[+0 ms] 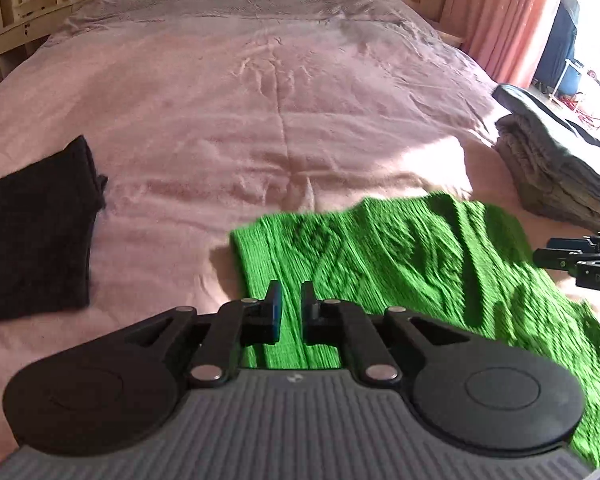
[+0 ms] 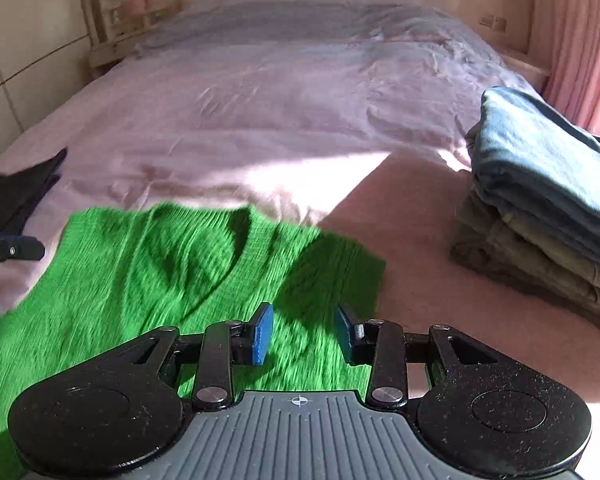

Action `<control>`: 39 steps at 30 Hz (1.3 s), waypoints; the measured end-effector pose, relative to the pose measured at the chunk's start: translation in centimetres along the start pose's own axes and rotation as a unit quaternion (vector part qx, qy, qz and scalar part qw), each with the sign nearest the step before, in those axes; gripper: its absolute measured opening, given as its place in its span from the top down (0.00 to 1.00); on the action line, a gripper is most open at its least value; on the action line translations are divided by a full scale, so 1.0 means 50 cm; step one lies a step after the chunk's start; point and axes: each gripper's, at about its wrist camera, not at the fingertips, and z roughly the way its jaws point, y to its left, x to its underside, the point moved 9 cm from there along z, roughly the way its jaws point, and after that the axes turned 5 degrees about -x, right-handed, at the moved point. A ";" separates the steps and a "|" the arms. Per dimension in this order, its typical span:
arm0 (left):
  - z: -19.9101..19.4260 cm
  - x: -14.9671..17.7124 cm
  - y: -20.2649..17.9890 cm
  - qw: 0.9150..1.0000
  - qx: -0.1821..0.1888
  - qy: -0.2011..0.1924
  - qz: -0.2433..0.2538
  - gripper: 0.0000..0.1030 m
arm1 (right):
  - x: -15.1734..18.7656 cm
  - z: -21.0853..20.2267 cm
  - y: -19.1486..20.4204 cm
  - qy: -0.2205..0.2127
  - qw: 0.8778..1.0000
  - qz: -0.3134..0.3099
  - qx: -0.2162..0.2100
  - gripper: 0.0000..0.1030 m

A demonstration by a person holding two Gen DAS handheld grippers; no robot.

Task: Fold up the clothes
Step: 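Pull the hem with the left gripper to straighten the vest, then release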

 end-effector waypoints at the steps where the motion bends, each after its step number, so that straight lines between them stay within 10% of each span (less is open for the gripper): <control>1: -0.011 0.035 -0.003 1.000 -0.007 0.012 0.016 0.91 | 0.033 -0.011 0.015 0.014 1.000 -0.012 -0.006 0.63; 10: -0.113 0.139 0.042 0.996 -0.082 0.023 0.005 0.93 | 0.171 -0.135 -0.056 0.056 0.996 0.017 0.065 0.63; 17: -0.115 0.225 -0.005 0.993 -0.093 0.075 0.019 0.89 | 0.258 -0.149 0.019 0.105 0.994 -0.008 0.033 0.63; 24: -0.275 0.301 -0.049 0.991 -0.118 0.059 -0.005 0.90 | 0.329 -0.280 0.007 0.112 0.991 0.025 0.066 0.63; 27: -0.306 0.355 -0.092 0.992 -0.101 0.069 -0.012 0.89 | 0.341 -0.325 0.053 0.091 0.996 0.022 0.010 0.63; 39: -0.488 0.565 -0.115 0.974 -0.160 0.138 -0.078 0.90 | 0.566 -0.485 0.050 0.193 0.981 0.030 0.008 0.63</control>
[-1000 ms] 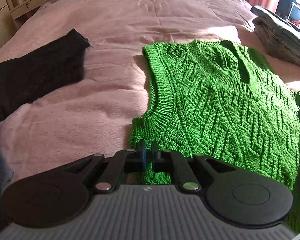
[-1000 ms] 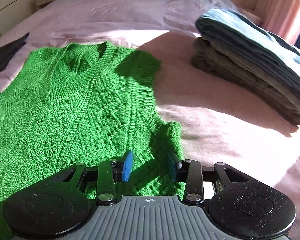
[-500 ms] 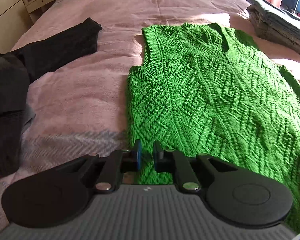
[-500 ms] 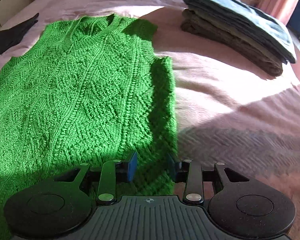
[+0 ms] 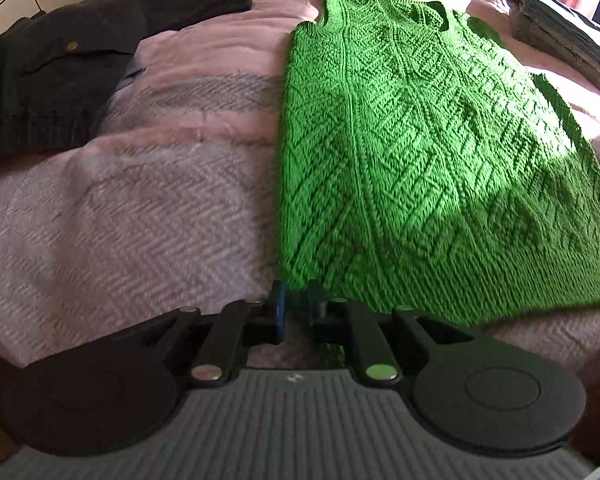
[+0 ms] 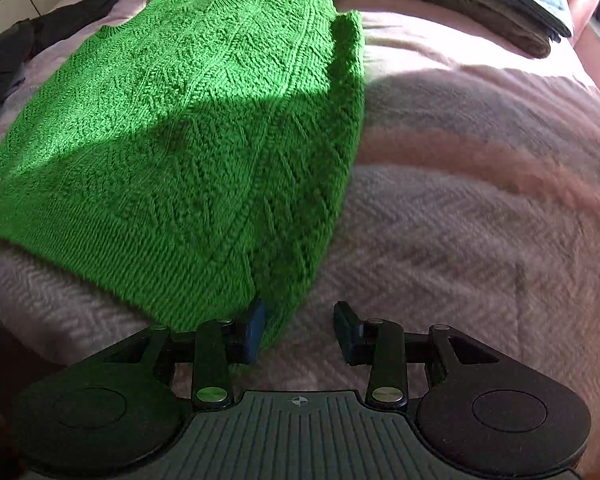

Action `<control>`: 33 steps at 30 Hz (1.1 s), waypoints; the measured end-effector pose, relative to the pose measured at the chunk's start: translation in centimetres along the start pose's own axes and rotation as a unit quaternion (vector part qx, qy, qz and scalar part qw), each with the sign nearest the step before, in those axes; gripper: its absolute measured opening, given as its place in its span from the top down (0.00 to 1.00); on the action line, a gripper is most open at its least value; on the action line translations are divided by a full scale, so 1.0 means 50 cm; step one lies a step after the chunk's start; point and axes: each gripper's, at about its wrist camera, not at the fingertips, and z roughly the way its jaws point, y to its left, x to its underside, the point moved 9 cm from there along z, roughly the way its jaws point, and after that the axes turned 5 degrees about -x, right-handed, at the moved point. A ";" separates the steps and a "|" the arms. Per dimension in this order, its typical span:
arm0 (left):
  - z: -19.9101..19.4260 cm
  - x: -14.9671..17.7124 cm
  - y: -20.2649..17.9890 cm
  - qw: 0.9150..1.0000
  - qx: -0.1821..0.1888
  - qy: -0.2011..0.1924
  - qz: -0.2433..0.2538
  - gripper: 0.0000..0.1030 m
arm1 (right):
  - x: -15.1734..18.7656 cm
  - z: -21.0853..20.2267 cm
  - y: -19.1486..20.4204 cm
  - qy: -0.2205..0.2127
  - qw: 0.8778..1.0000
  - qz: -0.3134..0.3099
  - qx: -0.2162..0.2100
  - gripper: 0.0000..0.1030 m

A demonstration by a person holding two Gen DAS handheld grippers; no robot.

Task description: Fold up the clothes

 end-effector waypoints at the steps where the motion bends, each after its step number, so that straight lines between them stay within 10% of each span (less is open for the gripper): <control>1: -0.011 0.010 0.002 1.000 -0.007 0.012 0.002 0.90 | 0.007 -0.009 -0.004 0.011 1.000 0.007 0.001 0.63; 11: -0.211 -0.044 -0.018 1.000 -0.013 -0.012 -0.026 0.74 | -0.047 -0.153 0.036 0.002 0.997 0.059 -0.054 0.61; 14: -0.268 -0.079 -0.028 0.999 -0.008 -0.034 -0.023 0.72 | -0.079 -0.214 0.063 -0.033 0.997 0.048 -0.052 0.19; 30: -0.414 -0.099 0.038 0.996 0.018 -0.083 0.029 0.58 | -0.067 -0.366 0.256 -0.088 0.992 0.083 -0.041 0.18; 33: -0.424 -0.093 0.064 0.995 0.025 -0.094 0.038 0.58 | -0.052 -0.365 0.302 -0.092 0.991 0.087 -0.035 0.03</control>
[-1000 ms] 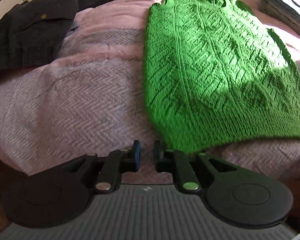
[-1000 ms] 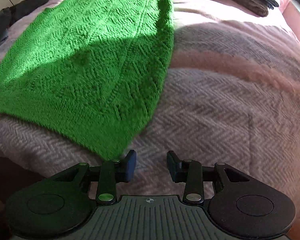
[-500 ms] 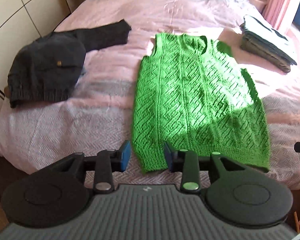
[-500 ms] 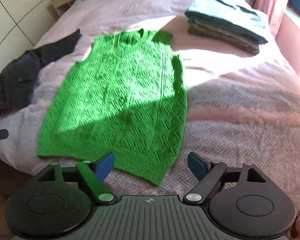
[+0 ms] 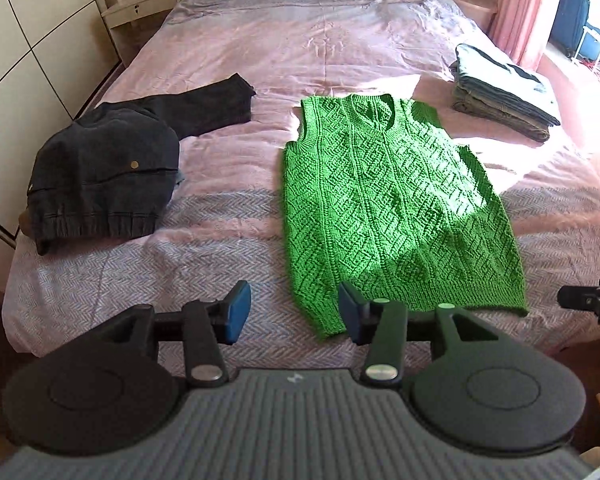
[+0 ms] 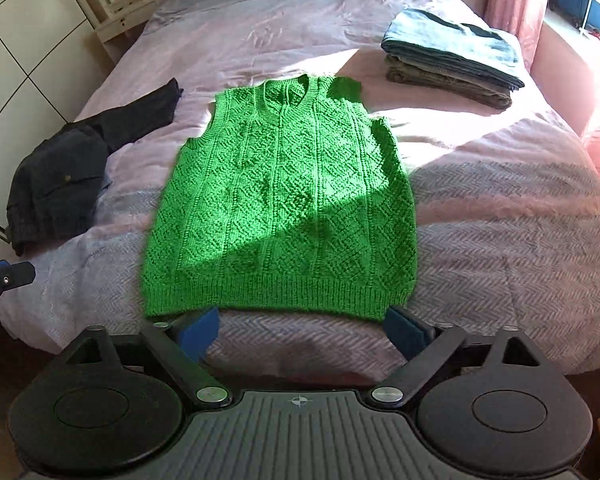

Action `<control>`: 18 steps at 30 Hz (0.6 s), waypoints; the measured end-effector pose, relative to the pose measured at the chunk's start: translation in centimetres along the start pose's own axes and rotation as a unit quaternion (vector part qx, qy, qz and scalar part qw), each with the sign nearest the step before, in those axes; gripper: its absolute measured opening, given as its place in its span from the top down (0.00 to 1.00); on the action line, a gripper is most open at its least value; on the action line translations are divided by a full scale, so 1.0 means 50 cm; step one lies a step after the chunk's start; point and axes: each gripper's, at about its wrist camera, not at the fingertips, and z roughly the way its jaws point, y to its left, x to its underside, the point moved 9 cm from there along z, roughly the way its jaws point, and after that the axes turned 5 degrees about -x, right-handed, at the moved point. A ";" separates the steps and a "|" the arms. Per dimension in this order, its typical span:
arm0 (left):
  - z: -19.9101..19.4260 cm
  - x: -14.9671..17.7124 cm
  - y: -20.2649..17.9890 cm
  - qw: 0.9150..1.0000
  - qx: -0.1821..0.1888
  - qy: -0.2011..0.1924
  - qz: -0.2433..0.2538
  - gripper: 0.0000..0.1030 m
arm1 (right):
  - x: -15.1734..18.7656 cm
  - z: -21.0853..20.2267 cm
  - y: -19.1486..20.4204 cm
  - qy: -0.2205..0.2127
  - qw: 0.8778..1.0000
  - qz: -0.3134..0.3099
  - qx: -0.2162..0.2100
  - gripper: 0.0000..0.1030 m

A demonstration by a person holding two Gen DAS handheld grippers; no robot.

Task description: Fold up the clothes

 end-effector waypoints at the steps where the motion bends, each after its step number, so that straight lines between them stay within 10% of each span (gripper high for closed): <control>1: -0.004 0.001 0.006 1.000 0.003 -0.004 0.004 0.57 | 0.007 0.000 0.011 -0.002 1.000 0.001 0.004 0.03; 18: -0.010 0.027 0.047 0.997 0.042 -0.021 0.066 0.51 | 0.081 0.011 0.097 0.002 0.998 0.049 0.043 0.03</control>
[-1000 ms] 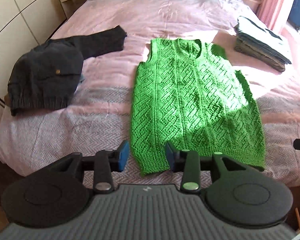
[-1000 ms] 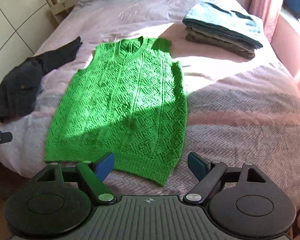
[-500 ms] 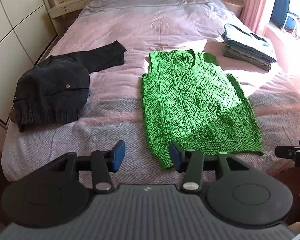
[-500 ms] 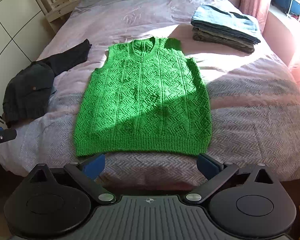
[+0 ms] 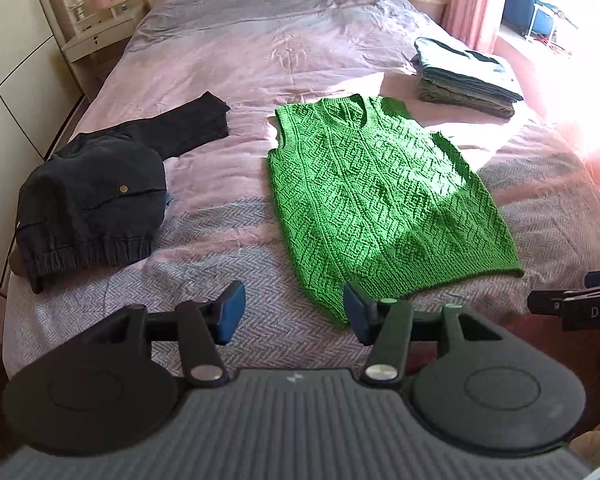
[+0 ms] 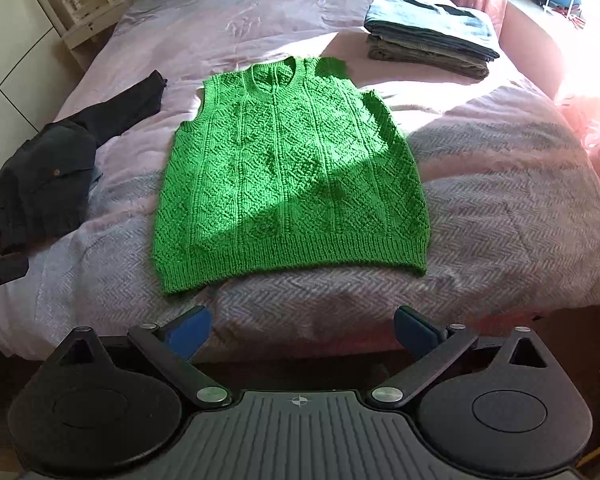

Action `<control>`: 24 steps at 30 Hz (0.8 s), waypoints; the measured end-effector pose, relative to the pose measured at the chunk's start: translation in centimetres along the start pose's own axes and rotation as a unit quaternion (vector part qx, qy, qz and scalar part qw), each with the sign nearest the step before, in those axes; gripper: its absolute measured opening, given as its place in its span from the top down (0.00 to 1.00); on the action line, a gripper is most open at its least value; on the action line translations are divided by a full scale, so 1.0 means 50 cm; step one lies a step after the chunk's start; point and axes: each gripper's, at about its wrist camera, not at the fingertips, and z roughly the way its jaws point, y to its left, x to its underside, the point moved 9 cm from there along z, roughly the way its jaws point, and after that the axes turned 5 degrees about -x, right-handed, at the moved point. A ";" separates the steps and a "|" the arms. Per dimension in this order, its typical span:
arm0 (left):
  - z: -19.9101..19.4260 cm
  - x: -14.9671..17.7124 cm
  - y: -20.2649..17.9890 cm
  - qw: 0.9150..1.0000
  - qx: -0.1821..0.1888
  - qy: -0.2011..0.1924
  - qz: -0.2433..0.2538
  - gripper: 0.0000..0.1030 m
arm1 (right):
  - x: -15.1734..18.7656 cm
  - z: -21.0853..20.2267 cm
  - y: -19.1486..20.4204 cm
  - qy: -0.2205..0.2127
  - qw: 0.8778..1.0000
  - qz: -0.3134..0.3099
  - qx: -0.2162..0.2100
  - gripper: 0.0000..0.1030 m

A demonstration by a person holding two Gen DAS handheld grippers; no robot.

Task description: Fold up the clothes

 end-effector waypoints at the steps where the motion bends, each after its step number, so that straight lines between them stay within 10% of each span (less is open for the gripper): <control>1: 0.003 0.000 0.001 1.000 0.002 0.001 0.002 0.51 | 0.003 0.000 0.002 0.001 1.000 0.000 0.003 0.03; 24: 0.029 -0.053 -0.143 0.999 -0.016 0.025 -0.034 0.47 | -0.066 -0.001 -0.104 0.030 0.998 -0.061 0.010 0.03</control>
